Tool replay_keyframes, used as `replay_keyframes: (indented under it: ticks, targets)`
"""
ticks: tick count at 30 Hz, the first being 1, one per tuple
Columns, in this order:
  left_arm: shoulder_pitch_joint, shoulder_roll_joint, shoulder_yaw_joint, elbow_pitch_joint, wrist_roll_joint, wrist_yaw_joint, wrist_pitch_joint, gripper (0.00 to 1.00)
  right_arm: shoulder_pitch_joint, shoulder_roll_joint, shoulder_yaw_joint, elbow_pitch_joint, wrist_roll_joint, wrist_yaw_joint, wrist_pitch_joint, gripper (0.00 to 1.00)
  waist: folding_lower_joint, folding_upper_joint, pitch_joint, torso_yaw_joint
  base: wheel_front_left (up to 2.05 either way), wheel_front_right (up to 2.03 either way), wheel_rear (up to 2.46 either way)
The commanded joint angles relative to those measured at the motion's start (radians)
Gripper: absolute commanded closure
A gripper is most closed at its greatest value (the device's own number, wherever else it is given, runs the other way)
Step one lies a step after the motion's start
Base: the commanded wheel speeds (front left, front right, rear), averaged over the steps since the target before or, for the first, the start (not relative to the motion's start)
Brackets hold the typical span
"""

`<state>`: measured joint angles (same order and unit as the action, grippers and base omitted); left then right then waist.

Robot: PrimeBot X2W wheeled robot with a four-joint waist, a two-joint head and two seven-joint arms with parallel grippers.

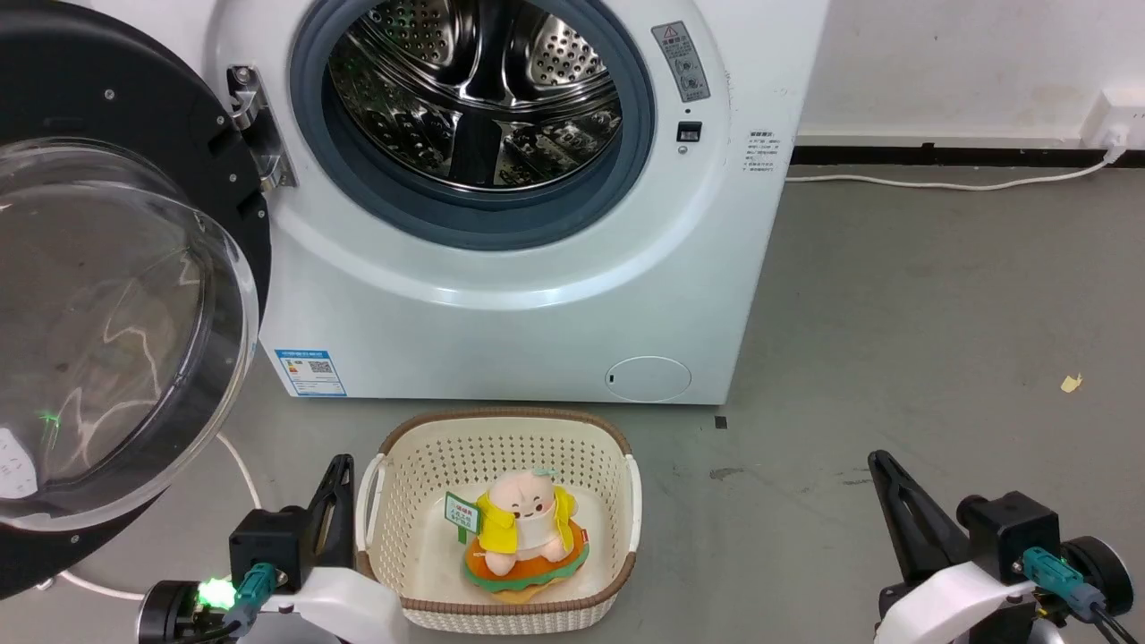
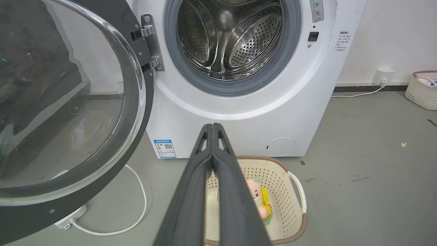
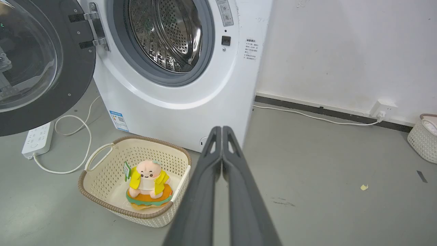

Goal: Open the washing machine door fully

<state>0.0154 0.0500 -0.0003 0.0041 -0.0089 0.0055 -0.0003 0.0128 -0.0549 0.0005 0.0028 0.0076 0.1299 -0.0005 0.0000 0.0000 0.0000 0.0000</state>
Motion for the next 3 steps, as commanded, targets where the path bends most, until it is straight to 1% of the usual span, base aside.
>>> replay_keyframes:
  ticks: [1, 3]
  targets:
    - [-0.015, 0.0, 0.0, -0.004, 0.009, -0.005, 0.0, 1.0, -0.013, 0.005, 0.0, -0.003, -0.008, 0.001, 0.0, 1.0, 0.0, 0.0, 0.0, 0.0, 0.0, 0.0, 0.0]
    - [-0.015, 0.0, 0.0, -0.004, 0.009, -0.005, 0.0, 1.0, -0.013, 0.005, 0.0, -0.003, -0.008, 0.001, 0.0, 1.0, 0.0, 0.0, 0.0, 0.0, 0.0, 0.0, 0.0]
